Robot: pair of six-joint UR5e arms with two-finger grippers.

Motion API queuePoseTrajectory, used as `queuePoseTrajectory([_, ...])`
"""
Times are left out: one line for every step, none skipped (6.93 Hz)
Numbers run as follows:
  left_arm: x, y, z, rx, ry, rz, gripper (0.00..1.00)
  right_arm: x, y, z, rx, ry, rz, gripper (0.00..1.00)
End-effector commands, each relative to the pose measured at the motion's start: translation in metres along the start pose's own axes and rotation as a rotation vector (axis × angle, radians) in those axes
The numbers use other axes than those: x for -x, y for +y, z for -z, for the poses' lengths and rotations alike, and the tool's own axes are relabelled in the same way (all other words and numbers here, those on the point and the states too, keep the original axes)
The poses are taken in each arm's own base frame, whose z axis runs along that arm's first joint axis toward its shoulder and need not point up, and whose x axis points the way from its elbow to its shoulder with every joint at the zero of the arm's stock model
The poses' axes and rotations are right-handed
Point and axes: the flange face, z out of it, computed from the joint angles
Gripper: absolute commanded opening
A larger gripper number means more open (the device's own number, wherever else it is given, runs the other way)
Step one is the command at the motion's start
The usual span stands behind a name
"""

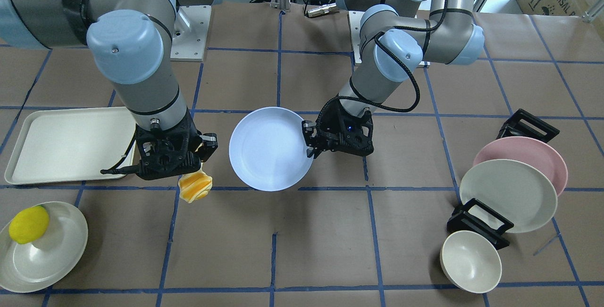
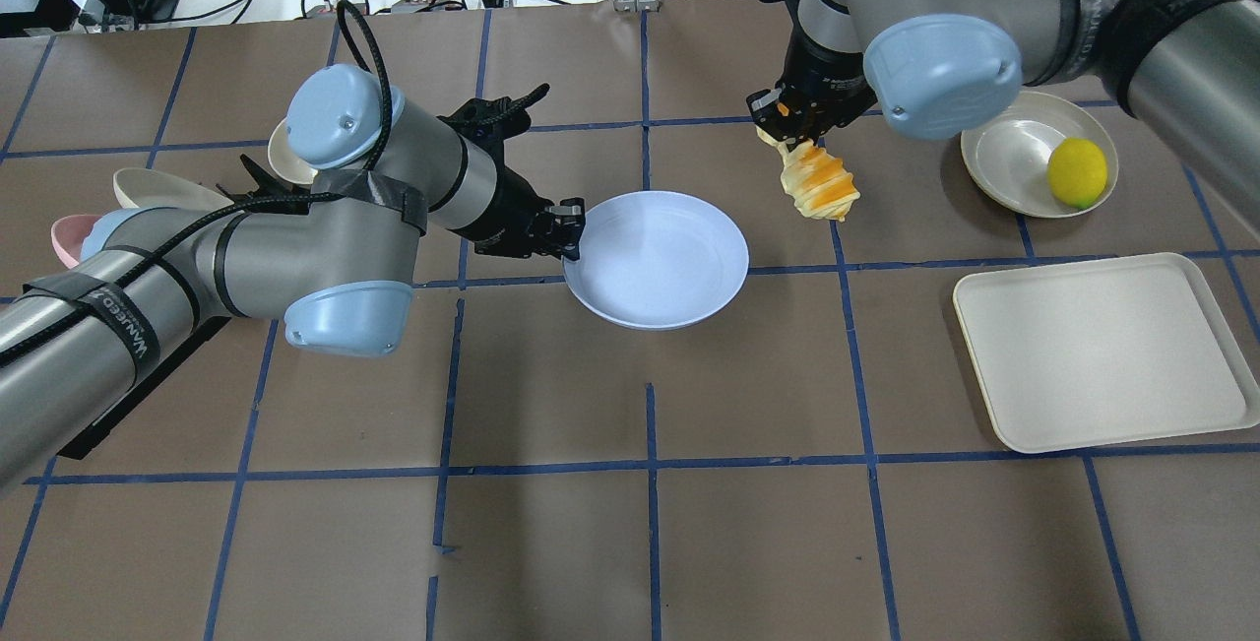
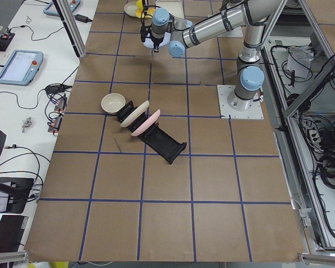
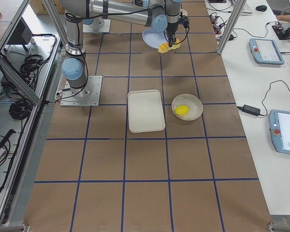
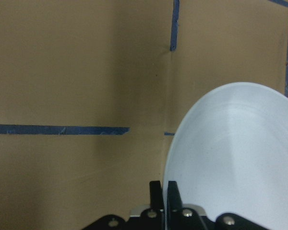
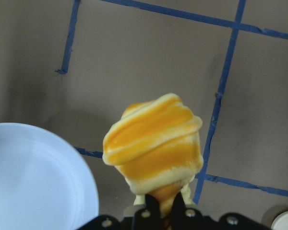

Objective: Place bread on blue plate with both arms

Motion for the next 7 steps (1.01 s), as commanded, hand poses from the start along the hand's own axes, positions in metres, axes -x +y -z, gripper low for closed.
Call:
queuePoseTrajectory([0.008,-0.003,-0.007,0.014,-0.005,-0.049,0.82,0.015,-0.003,-0.017,0.019,-0.017,0.025,0.08])
queuePoseTrajectory([0.022,-0.009,-0.004,0.012,-0.004,-0.02,0.96,0.016,-0.004,-0.015,0.02,-0.017,0.027,0.09])
queuePoseTrajectory([0.031,-0.018,0.005,0.007,-0.007,-0.028,1.0,0.027,-0.002,-0.018,0.024,-0.02,0.037,0.09])
queuePoseTrajectory([0.049,-0.025,0.021,0.053,-0.014,-0.01,1.0,0.056,-0.002,-0.034,0.044,-0.024,0.079,0.09])
queuePoseTrajectory([0.065,-0.041,0.053,0.136,-0.054,0.023,1.0,0.081,-0.001,-0.045,0.054,-0.026,0.101,0.09])
queuePoseTrajectory([0.061,-0.056,0.096,0.213,-0.204,0.012,1.0,0.099,-0.001,-0.061,0.036,-0.025,0.115,0.09])
queuePoseTrajectory([0.049,-0.068,0.15,0.27,-0.308,0.011,1.0,0.124,-0.003,-0.081,0.018,-0.026,0.118,0.09])
